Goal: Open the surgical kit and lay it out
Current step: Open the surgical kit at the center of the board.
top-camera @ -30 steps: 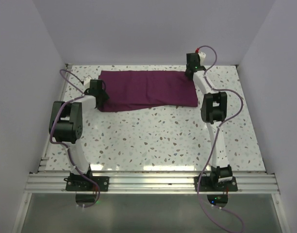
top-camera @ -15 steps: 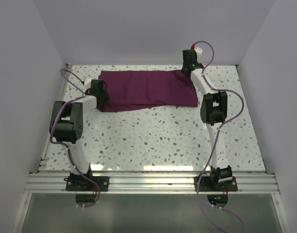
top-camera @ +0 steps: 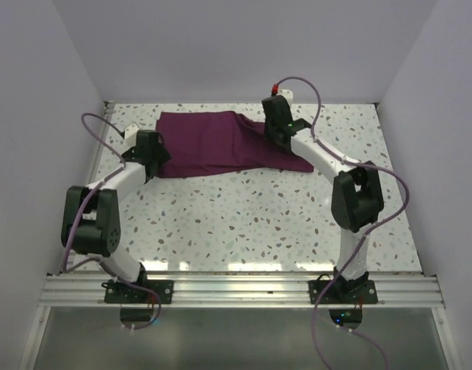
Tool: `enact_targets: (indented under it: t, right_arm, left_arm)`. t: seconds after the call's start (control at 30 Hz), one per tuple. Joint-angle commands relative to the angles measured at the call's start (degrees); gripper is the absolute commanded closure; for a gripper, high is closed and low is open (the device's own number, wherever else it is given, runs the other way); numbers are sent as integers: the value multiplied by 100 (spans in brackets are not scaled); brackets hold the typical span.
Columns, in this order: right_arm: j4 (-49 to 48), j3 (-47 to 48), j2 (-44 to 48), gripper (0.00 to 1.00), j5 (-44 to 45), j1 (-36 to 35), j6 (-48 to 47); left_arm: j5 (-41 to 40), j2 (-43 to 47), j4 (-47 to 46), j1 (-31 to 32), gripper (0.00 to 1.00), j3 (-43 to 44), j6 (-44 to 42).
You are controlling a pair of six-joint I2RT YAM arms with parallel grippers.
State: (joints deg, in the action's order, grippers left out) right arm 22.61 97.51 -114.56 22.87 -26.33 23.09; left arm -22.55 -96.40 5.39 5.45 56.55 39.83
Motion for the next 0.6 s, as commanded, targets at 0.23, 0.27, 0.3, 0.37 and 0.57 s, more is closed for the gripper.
enact_targets:
  t: [0.23, 0.27, 0.3, 0.37, 0.57]
  right_arm:
    - [552, 67, -22, 100, 209, -161, 90]
    - [464, -108, 21, 100, 217, -267, 38]
    - [211, -501, 135, 100, 244, -381, -6]
    - [112, -794, 188, 100, 262, -689, -102]
    - [410, -1050, 57, 11, 787, -1059, -174]
  left_arm:
    - [154, 1703, 279, 158, 20, -442, -90]
    - [137, 1869, 165, 158, 20, -635, -107]
    - [136, 1940, 121, 158, 20, -724, -142]
    - [119, 2037, 94, 158, 20, -830, -169]
    - [321, 1915, -134, 175, 20, -927, -117]
